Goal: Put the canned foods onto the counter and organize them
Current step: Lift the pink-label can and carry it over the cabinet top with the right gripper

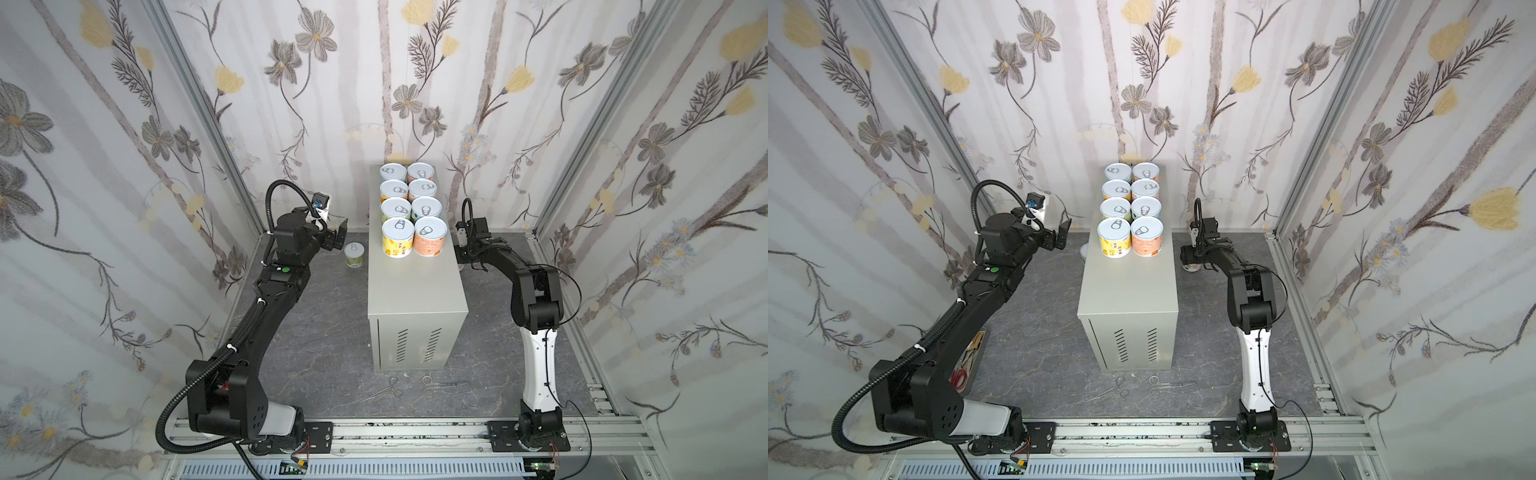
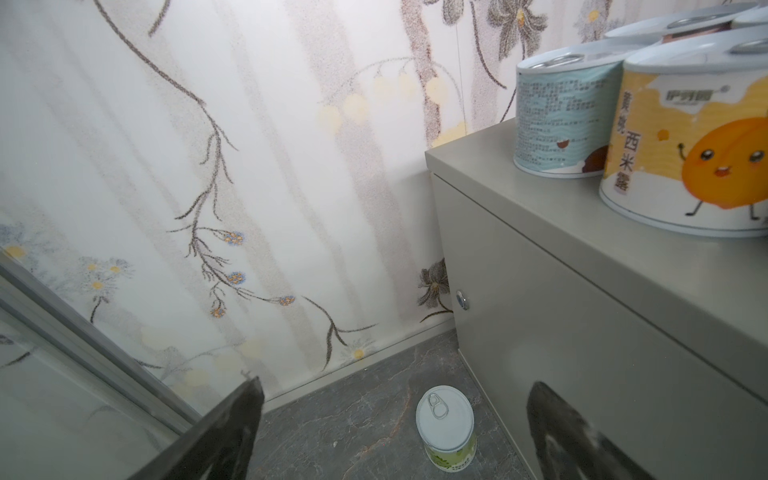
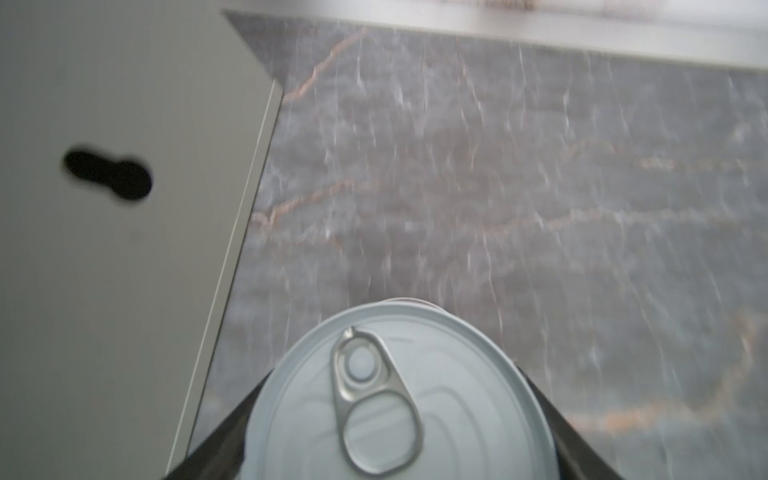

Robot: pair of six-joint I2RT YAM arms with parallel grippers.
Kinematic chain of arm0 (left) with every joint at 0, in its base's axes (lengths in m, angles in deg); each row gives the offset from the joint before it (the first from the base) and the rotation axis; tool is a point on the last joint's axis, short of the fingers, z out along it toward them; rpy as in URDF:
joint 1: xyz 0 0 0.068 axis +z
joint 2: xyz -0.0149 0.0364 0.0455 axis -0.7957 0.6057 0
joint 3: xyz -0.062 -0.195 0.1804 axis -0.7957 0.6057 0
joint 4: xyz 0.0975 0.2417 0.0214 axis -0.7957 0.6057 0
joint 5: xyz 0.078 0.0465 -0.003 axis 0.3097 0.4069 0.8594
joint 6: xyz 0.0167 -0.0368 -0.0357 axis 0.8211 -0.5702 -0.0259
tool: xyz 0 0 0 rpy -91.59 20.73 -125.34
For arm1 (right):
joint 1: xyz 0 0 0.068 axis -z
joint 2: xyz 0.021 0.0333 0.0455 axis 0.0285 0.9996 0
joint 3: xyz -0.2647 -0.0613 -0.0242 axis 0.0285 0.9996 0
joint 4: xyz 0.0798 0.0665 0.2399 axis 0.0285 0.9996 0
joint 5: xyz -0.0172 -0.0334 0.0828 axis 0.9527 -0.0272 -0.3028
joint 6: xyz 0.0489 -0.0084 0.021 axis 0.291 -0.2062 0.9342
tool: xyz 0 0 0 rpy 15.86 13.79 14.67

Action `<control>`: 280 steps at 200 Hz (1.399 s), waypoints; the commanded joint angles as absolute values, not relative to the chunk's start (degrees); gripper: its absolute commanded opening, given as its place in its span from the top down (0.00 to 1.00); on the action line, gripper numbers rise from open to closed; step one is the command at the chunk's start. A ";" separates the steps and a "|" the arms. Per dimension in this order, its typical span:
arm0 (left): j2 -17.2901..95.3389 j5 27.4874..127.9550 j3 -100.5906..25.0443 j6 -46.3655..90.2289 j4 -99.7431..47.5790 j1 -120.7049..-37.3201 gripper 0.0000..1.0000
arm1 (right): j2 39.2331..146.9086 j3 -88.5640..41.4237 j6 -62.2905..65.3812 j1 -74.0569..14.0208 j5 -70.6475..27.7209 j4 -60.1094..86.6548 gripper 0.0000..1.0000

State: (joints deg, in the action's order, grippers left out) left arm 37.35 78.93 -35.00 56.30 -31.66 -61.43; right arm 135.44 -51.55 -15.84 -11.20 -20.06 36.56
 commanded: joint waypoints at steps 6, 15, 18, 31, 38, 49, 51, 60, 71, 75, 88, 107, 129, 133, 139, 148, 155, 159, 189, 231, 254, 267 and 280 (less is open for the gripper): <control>36.05 76.09 -32.78 53.79 -34.97 -60.38 0.00 | 125.19 -45.92 -17.35 -11.13 -19.19 35.95 0.42; 35.77 75.82 -31.79 53.62 -35.45 -60.37 0.00 | 121.34 -42.79 -17.88 -11.13 -18.91 36.31 0.42; 35.66 75.73 -31.46 53.57 -35.56 -60.37 0.00 | 120.03 -41.95 -17.91 -11.13 -18.63 36.37 0.42; 35.24 75.36 -30.28 53.23 -36.12 -60.21 0.00 | 114.18 -37.54 -17.99 -11.13 -17.94 37.23 0.43; 35.00 74.99 -29.80 53.04 -36.36 -60.12 0.00 | 111.09 -35.55 -17.92 -11.13 -17.91 37.83 0.43; 34.44 74.23 -29.20 52.74 -36.36 -59.97 0.00 | 106.46 -32.73 -17.87 -11.21 -18.14 38.71 0.43; 34.30 74.08 -29.11 52.70 -36.36 -59.94 0.00 | 105.52 -32.30 -17.84 -11.21 -18.17 38.90 0.43; 33.80 73.38 -28.71 52.64 -36.06 -59.81 0.00 | 101.86 -30.66 -17.59 -11.22 -18.27 39.98 0.43; 33.13 72.80 -28.48 52.22 -35.20 -59.67 0.00 | 97.50 -29.33 -17.40 -11.30 -18.75 41.61 0.43; 32.82 72.38 -28.29 52.10 -34.94 -59.68 0.00 | 96.13 -28.98 -17.30 -11.30 -18.88 42.29 0.43; 31.65 71.20 -27.47 51.99 -34.26 -59.66 0.00 | 91.16 -28.09 -16.71 -11.46 -19.38 44.48 0.43; 29.28 70.63 -25.45 51.82 -34.62 -59.62 0.00 | 85.30 -27.27 -16.09 -11.87 -19.34 47.06 0.43; 25.88 70.70 -23.31 51.02 -35.37 -59.61 0.00 | 80.16 -28.49 -15.39 -12.26 -19.16 51.20 0.42; 25.44 70.53 -23.19 50.78 -35.10 -59.66 0.00 | 79.45 -28.94 -15.36 -12.33 -19.08 52.12 0.42; 24.80 70.33 -23.11 50.52 -34.52 -59.58 0.00 | 78.48 -29.75 -15.36 -12.44 -19.14 53.50 0.42; 23.87 69.72 -23.00 50.15 -33.55 -59.63 0.00 | 77.07 -30.94 -15.44 -12.77 -18.99 55.51 0.42; 23.08 69.33 -22.98 49.82 -32.85 -59.58 0.00 | 76.00 -31.80 -15.45 -13.08 -18.80 56.85 0.42; 22.64 69.13 -22.83 49.64 -32.54 -59.58 0.00 | 75.41 -32.21 -15.45 -13.21 -18.65 57.62 0.42; 18.81 68.21 -22.30 48.78 -30.21 -59.58 0.00 | 71.33 -35.57 -15.35 -14.19 -18.27 62.59 0.43; 15.32 65.51 -22.92 47.39 -26.84 -59.62 0.00 | 68.23 -40.38 -15.28 -15.05 -19.22 66.87 0.43; 13.70 63.75 -23.24 46.69 -25.72 -59.58 0.00 | 68.10 -42.97 -15.25 -15.86 -20.34 68.62 0.43; 12.86 62.81 -23.68 46.63 -24.67 -59.61 0.00 | 68.57 -44.93 -15.41 -16.84 -20.33 70.16 0.43; 12.27 61.93 -24.12 46.76 -23.47 -59.66 0.00 | 69.30 -47.12 -15.79 -17.74 -20.20 71.73 0.43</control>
State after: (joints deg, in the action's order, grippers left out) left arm 13.31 64.83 -23.03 47.34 -25.24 -59.75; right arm 68.58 -43.88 -15.16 -16.46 -18.96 71.18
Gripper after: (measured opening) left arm 0.998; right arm 0.732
